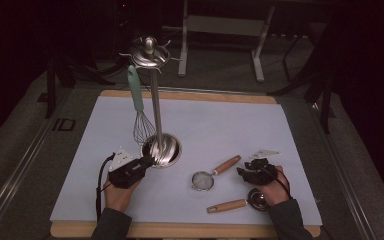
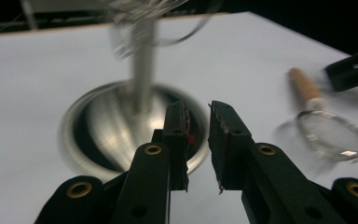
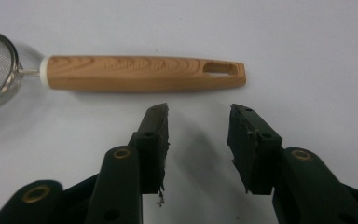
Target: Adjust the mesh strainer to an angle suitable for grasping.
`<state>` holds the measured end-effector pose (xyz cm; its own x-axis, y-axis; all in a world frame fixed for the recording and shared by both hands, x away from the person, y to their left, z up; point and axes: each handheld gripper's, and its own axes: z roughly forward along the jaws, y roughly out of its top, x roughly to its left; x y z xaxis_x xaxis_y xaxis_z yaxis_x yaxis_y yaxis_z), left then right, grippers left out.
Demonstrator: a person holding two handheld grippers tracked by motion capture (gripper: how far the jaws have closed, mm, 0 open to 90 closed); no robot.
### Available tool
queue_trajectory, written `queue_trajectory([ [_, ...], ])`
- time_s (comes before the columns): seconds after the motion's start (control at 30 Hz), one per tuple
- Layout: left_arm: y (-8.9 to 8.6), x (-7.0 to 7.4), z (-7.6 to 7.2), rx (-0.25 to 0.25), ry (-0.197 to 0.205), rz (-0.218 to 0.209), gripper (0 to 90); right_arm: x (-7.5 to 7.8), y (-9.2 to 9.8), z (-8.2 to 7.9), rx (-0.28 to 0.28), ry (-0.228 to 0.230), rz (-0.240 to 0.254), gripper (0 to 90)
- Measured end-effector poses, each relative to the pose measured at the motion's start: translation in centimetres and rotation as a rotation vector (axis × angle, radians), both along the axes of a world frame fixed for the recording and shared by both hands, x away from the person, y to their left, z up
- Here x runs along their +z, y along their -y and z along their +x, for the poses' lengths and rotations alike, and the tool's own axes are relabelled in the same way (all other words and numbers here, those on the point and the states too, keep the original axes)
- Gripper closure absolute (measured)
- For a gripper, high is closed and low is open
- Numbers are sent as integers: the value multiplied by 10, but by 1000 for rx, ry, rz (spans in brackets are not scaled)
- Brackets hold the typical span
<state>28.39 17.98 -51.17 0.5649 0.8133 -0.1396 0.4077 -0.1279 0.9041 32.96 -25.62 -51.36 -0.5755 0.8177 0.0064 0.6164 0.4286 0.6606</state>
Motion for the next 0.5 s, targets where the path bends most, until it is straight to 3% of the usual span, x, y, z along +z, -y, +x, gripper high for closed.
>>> queue_trajectory([
  [0.03,-7,-4,2,36,-23,15,772,0,1,0,-3,-1,-2,594],
  [0.07,-7,-4,2,36,-23,15,771,0,1,0,-3,-1,-2,594],
  [0.1,-13,-8,5,63,-63,42,768,0,1,1,-6,-4,0,595],
  [0.13,-13,-8,5,63,-63,42,768,0,1,1,-6,-4,0,595],
  [0.23,-22,-14,7,117,-78,100,768,-1,0,1,-5,-14,-8,606],
  [0.33,-25,-17,8,136,-73,116,769,-2,-1,2,-2,-21,-8,607],
  [0.5,-33,-22,11,191,-101,156,759,-4,-2,2,1,-35,-17,647],
])
